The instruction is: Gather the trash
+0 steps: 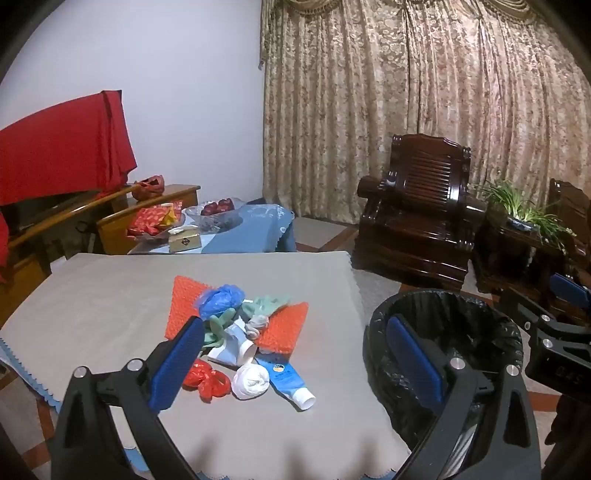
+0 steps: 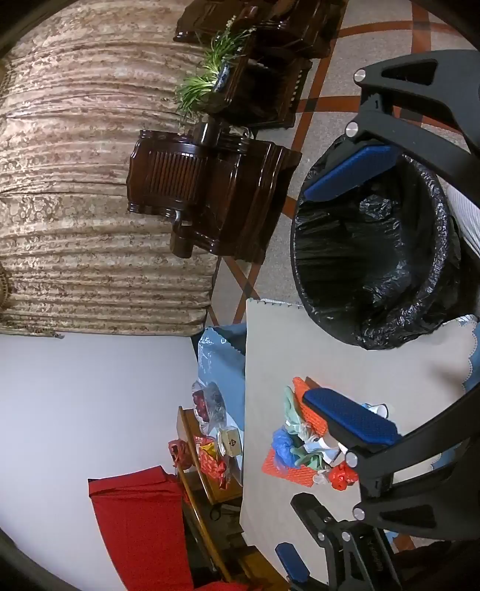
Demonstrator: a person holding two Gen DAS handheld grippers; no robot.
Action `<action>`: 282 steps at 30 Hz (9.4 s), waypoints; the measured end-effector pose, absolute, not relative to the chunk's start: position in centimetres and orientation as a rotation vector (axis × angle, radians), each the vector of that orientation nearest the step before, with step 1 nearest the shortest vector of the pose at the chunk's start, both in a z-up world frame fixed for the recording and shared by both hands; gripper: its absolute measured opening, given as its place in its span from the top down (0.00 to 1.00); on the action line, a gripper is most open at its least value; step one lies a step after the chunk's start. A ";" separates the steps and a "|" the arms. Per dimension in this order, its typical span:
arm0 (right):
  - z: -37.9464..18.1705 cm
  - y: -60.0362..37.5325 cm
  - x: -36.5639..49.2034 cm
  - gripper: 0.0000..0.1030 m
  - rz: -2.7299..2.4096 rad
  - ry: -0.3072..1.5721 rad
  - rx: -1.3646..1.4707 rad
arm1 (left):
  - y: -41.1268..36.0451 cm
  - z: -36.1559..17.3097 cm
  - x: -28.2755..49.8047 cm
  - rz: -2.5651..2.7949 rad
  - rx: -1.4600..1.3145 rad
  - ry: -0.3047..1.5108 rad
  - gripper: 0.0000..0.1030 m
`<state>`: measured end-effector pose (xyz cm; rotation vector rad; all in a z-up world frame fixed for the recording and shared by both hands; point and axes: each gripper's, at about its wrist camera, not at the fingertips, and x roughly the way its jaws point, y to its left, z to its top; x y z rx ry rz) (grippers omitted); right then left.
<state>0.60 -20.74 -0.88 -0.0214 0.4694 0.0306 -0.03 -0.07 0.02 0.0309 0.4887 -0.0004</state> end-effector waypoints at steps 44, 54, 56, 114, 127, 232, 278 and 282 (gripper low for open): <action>-0.9 -20.6 0.6 0.05 0.029 0.469 -0.022 | 0.3 -0.1 0.2 0.004 0.021 0.479 0.06; -0.9 -20.6 0.6 0.05 0.029 0.469 -0.022 | 0.5 -0.1 0.4 0.004 0.020 0.480 0.06; -0.9 -20.6 0.6 0.05 0.029 0.469 -0.023 | 0.6 0.0 0.5 0.003 0.021 0.480 0.06; -7.2 -10.8 10.6 0.05 0.193 0.574 -0.065 | 15.1 -5.8 6.2 0.249 -0.030 0.514 0.06; -15.5 -3.9 17.5 0.22 0.277 0.761 -0.128 | 17.3 -10.2 9.5 0.234 -0.025 0.583 0.12; -10.2 -31.3 13.5 0.93 -0.061 0.791 0.049 | -11.6 -8.5 16.9 -0.572 0.008 0.594 0.71; -11.2 -10.1 23.9 0.06 0.255 0.696 0.000 | 14.0 -12.7 22.8 0.031 -0.020 0.642 0.13; -11.8 -9.3 25.1 0.06 0.261 0.718 0.009 | 13.7 -14.0 24.4 0.009 -0.004 0.699 0.20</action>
